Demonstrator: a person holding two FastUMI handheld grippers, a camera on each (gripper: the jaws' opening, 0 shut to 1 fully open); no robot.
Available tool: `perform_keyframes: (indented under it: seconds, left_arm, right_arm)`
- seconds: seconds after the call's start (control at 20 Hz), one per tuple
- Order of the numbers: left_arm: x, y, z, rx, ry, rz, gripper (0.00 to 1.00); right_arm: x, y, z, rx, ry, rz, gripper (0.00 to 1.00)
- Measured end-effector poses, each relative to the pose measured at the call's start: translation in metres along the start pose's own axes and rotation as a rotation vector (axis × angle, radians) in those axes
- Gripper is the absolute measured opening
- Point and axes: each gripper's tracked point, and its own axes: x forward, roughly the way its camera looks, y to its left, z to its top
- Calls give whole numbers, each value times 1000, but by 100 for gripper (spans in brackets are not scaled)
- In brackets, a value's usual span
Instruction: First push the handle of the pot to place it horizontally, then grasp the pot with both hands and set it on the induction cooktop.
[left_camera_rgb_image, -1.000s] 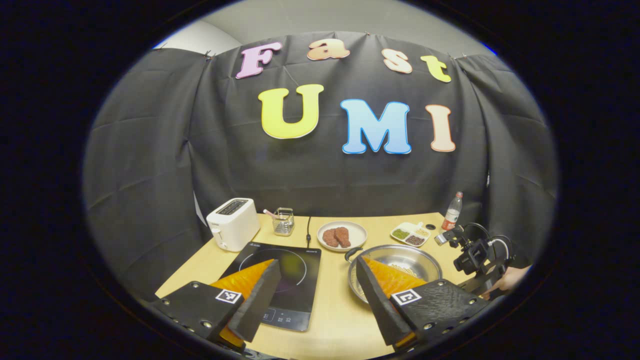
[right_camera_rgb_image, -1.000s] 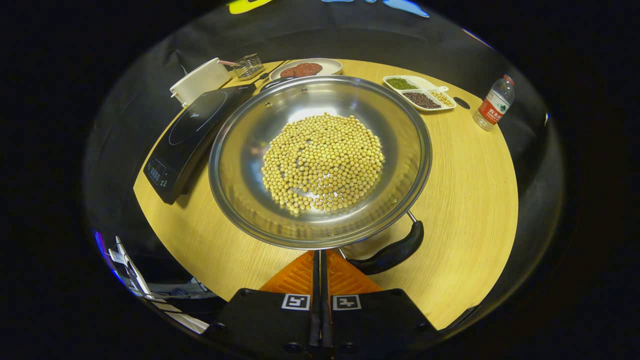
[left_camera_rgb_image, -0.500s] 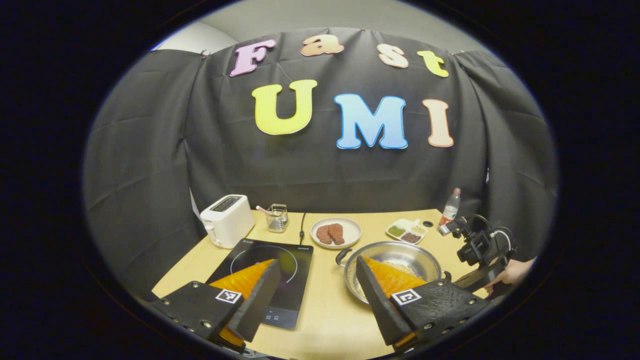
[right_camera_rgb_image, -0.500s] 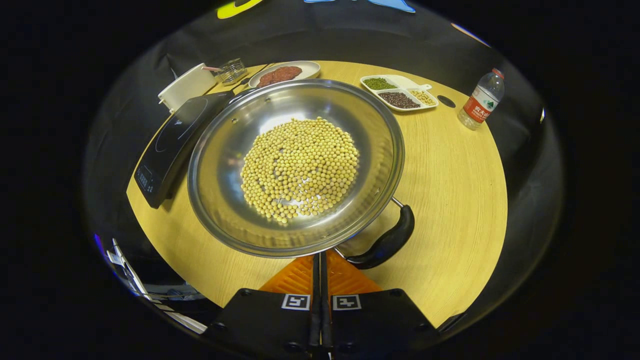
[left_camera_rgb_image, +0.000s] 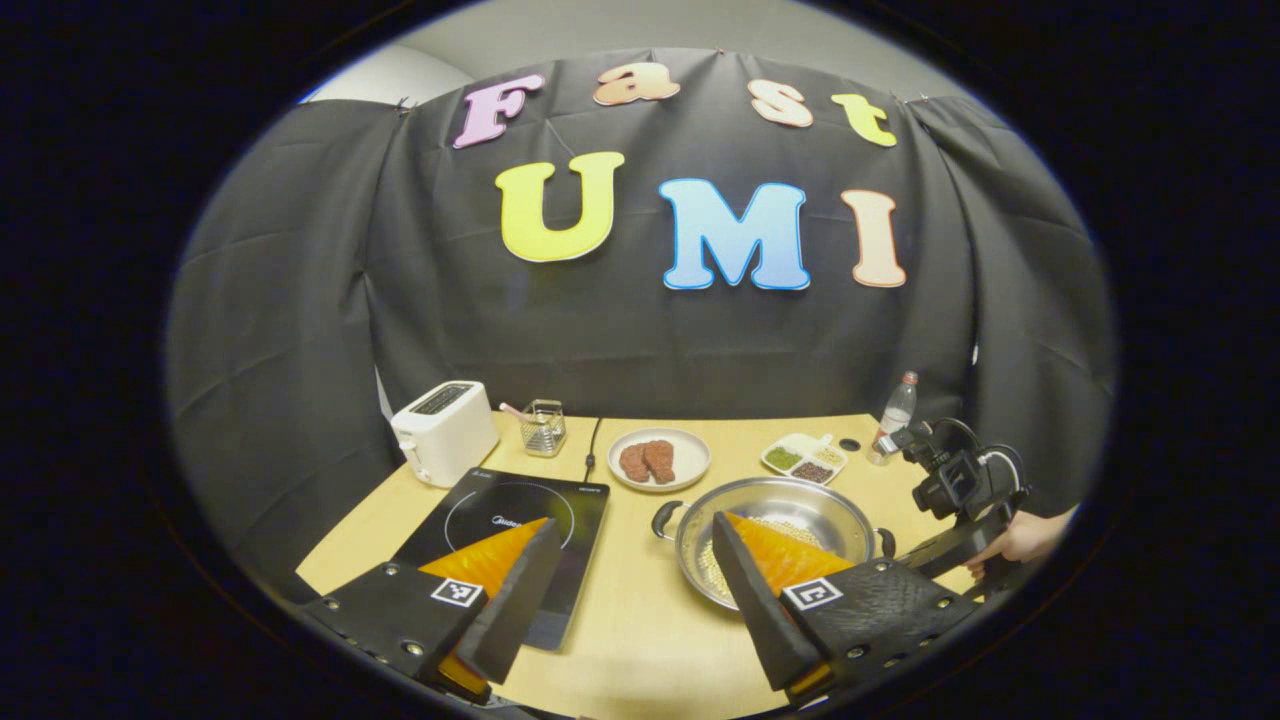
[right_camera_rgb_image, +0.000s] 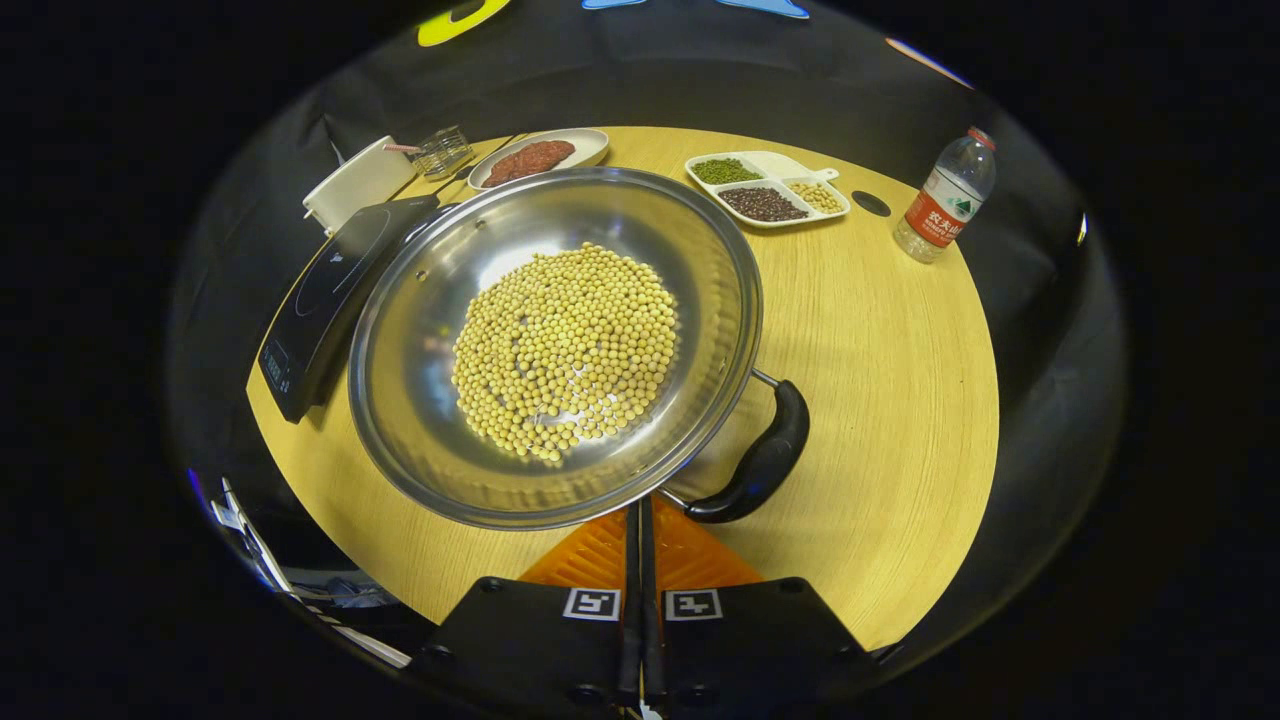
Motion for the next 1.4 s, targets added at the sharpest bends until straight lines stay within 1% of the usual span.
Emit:
perform_keyframes:
  seconds: [0.25,0.3,0.35,0.55,0.65,0.7,0.75,0.85,0.9,0.95,1.0,1.05,1.15,1.2,1.35,1.4]
  left_arm:
    - [-5,-15,-1,2,9,21,89]
    - [-6,-18,-1,6,10,25,89]
    - [-7,-20,0,9,11,27,89]
    - [-8,-35,-2,21,21,34,89]
    - [-10,-44,1,18,18,21,89]
    - [-9,-49,3,17,16,10,93]
    - [-7,-53,4,15,16,-2,89]
    - [-4,-57,7,9,12,-19,89]
    - [-3,-56,10,6,8,-25,89]
    - [-1,-54,10,4,6,-30,93]
    - [1,-50,12,0,5,-34,93]
    - [3,-45,15,-7,0,-39,89]
    - [6,-34,15,-17,-3,-47,89]
    - [7,-26,14,-18,1,-50,93]
    - [13,2,8,-30,5,-60,93]
    - [17,11,5,-39,13,-63,93]
  right_arm:
    - [3,-21,7,32,-17,-19,2]
    - [3,-24,8,46,-21,-18,0]
    - [3,-27,11,62,-28,-16,2]
    - [2,-35,21,117,-56,-6,2]
    - [4,-40,26,135,-72,-12,2]
    - [4,-42,30,152,-80,-15,2]
    - [5,-43,33,171,-86,-19,2]
    - [3,-46,36,208,-101,-21,2]
    - [2,-47,38,223,-109,-25,2]
    - [2,-48,39,235,-116,-30,2]
    - [1,-49,41,248,-125,-38,2]
    - [3,-51,42,264,-132,-49,2]
    - [3,-52,45,294,-142,-71,2]
    - [3,-51,45,308,-143,-84,2]
    - [-4,-52,43,331,-160,-124,2]
    - [-9,-55,42,333,-175,-155,5]
